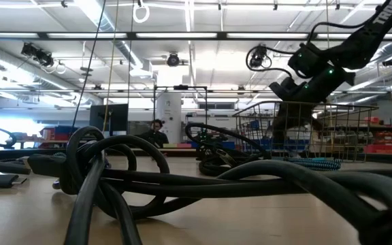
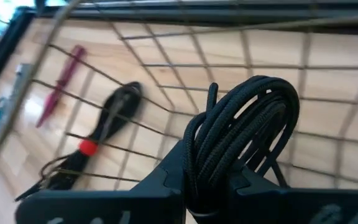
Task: Pick and place USB-C Cables
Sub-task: Put the black charger cable into the wire basket
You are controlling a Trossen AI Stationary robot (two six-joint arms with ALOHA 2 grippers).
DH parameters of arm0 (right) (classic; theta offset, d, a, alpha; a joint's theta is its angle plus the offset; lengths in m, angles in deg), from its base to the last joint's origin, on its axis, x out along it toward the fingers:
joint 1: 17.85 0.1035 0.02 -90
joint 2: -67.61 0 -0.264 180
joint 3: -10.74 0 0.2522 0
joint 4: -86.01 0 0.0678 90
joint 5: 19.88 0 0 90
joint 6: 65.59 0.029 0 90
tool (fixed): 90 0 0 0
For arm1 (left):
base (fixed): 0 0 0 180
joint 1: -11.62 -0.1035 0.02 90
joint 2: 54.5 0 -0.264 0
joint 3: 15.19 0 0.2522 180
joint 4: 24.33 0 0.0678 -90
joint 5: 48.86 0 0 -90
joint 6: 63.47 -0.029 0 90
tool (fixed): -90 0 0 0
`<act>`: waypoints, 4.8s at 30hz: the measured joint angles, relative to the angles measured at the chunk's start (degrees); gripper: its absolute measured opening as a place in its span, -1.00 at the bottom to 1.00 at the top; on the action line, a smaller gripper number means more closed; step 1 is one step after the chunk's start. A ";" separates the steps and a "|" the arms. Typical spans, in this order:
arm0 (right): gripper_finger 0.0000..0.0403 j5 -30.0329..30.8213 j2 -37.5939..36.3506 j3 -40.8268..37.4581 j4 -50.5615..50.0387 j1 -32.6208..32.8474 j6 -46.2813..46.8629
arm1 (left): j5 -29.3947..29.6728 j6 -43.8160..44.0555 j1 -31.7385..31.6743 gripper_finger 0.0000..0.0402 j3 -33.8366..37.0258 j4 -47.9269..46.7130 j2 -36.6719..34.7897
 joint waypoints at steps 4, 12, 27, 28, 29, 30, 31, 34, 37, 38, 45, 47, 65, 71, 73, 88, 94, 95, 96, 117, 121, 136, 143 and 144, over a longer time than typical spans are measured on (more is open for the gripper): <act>-0.55 -0.03 -0.11 0.00 1.11 0.04 0.22 | 0.00 0.01 0.00 0.02 0.00 0.00 0.02; -0.43 -2.60 -0.11 0.00 1.04 0.04 0.43 | 0.00 1.03 -0.01 0.02 0.00 -0.06 0.01; -0.45 -21.88 -5.91 3.09 19.96 0.48 9.44 | -0.02 4.95 -1.01 0.02 0.07 -4.46 0.10; -0.45 -22.44 -6.85 4.13 19.98 0.75 9.46 | -0.01 5.30 -1.21 0.02 0.07 -4.67 0.31; -0.46 -23.07 -7.74 5.21 19.93 1.09 9.46 | 0.00 5.53 -1.47 0.02 0.07 -4.78 0.67; -0.46 -23.60 -8.65 6.37 19.88 1.50 9.44 | -0.10 5.55 -1.72 0.02 0.07 -4.92 0.91; -0.47 -24.04 -9.56 7.68 19.90 2.00 9.40 | -0.43 5.57 -1.97 0.02 0.09 -5.17 1.43; -0.47 -25.78 -12.02 11.71 19.97 3.25 9.11 | -2.85 5.60 -3.15 0.02 0.07 -5.03 3.57; -0.47 -27.18 -13.98 15.71 19.85 4.67 8.85 | -5.39 5.60 -4.45 0.02 0.07 -4.66 6.97; -0.47 -27.77 -14.54 17.14 19.80 5.12 8.45 | -5.74 5.62 -4.89 0.02 0.07 -4.68 8.18; -0.47 -31.20 -17.36 25.94 18.14 7.83 7.71 | -5.85 6.78 -8.98 0.02 0.11 -3.96 14.39; -0.47 -31.90 -17.92 27.79 18.13 8.65 7.71 | -6.11 8.22 -10.54 0.02 0.09 -2.68 15.48; -0.47 -34.32 -18.46 37.85 18.14 15.60 7.27 | -15.41 17.63 -20.97 0.02 -0.10 7.21 25.28; -0.47 -34.31 -18.44 40.57 18.22 18.19 6.28 | -15.65 17.83 -22.11 0.02 0.07 7.79 27.53; -0.47 -34.33 -18.46 41.42 18.23 18.92 6.17 | -16.33 18.52 -22.12 0.02 -0.05 9.85 28.91; -0.47 -34.48 -18.43 43.89 17.68 22.47 6.20 | -18.22 18.59 -22.56 0.02 -0.08 13.90 37.07; -0.47 -34.47 -18.43 43.89 17.70 22.55 6.76 | -18.23 17.55 -22.52 0.02 -0.01 15.15 38.69; -0.47 -34.47 -18.43 43.89 17.79 22.55 7.27 | -18.29 17.44 -22.50 0.02 -0.07 15.33 38.91; -0.47 -34.48 -18.40 43.89 17.81 22.59 7.70 | -18.28 17.44 -22.49 0.02 0.01 14.49 38.93; -0.47 -35.13 -18.43 43.87 17.89 22.55 9.21 | -20.28 14.90 -23.01 -0.31 -0.02 15.41 43.84; -0.47 -35.13 -18.43 43.87 18.16 22.55 9.44 | -20.23 12.17 -23.30 -0.76 -0.04 14.59 43.75; -0.51 -35.82 -19.31 43.85 18.21 22.55 9.88 | -17.17 9.12 -23.45 -0.78 -7.40 2.72 38.63; -0.53 -37.21 -20.40 43.85 17.72 22.47 9.38 | -11.61 7.67 -23.06 -0.78 -15.01 -12.86 33.64; -0.53 -37.41 -20.41 43.85 17.10 22.31 9.06 | -11.11 7.65 -22.94 -0.78 -16.32 -14.54 32.84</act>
